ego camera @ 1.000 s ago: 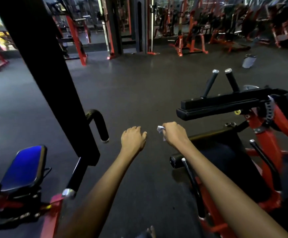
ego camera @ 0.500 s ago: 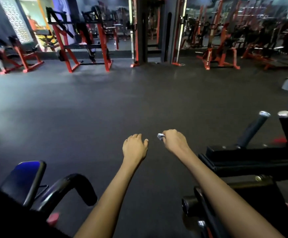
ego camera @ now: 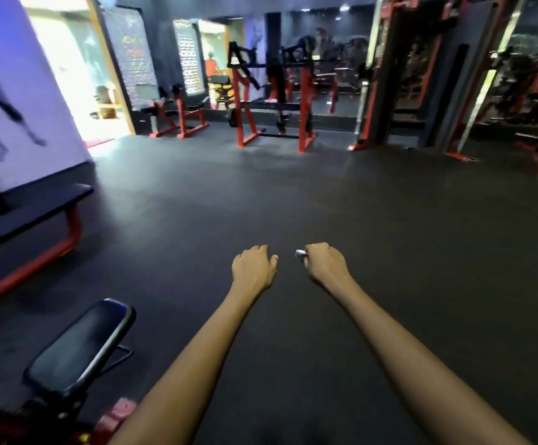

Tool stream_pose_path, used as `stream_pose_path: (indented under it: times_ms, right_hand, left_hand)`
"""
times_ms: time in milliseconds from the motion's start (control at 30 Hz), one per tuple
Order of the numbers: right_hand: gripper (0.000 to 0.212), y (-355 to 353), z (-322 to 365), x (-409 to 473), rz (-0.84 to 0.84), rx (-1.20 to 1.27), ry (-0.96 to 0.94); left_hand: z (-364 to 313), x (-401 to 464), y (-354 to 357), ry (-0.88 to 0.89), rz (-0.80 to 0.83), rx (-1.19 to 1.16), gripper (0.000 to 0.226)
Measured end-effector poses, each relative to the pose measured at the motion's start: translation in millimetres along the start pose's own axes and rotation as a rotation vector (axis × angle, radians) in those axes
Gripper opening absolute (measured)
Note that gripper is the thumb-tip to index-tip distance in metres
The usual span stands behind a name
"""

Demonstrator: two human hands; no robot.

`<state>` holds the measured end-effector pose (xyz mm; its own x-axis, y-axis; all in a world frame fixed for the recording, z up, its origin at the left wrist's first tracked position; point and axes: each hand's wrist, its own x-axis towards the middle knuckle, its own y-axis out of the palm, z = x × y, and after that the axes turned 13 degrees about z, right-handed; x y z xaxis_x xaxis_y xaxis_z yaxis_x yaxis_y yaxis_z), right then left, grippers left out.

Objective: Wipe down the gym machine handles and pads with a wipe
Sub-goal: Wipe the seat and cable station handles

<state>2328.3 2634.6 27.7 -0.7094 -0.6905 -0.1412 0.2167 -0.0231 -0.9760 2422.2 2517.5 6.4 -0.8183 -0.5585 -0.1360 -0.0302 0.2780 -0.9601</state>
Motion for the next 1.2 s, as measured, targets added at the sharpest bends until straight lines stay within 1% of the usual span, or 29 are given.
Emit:
stream_pose_path:
  times_ms: [167,300,467,600,667,767,967,1200]
  right_hand:
    - [0.027,-19,14,101,0.069,-0.007,-0.147]
    - [0.026,-28,37,181,0.1,-0.035,-0.247]
    - [0.026,-37,85,291,0.099,-0.056,-0.378]
    - [0.026,-43,134,384,0.12,-0.025,-0.43]
    - [0.026,-49,160,426,0.143,-0.039,-0.46]
    - [0.026,-60,200,489,0.13,-0.052,-0.52]
    - [0.031,-59,278,585,0.152,-0.058,-0.653]
    - [0.032,-44,405,692,0.19,-0.032,-0.862]
  left_hand:
    - [22,76,-16,-0.164,0.04,0.044,0.044]
    - [53,137,-32,-0.271,0.01,0.064,0.044]
    - [106,221,-62,-0.357,-0.043,0.067,0.043]
    - [160,288,-92,-0.421,-0.102,0.008,0.043]
    - [187,318,-106,-0.458,-0.11,-0.007,0.043]
    - [228,360,-124,-0.508,-0.117,-0.016,0.043]
    - [303,415,-145,-0.621,-0.105,-0.012,0.043]
    - [405,485,-177,-0.812,-0.172,0.002,0.043]
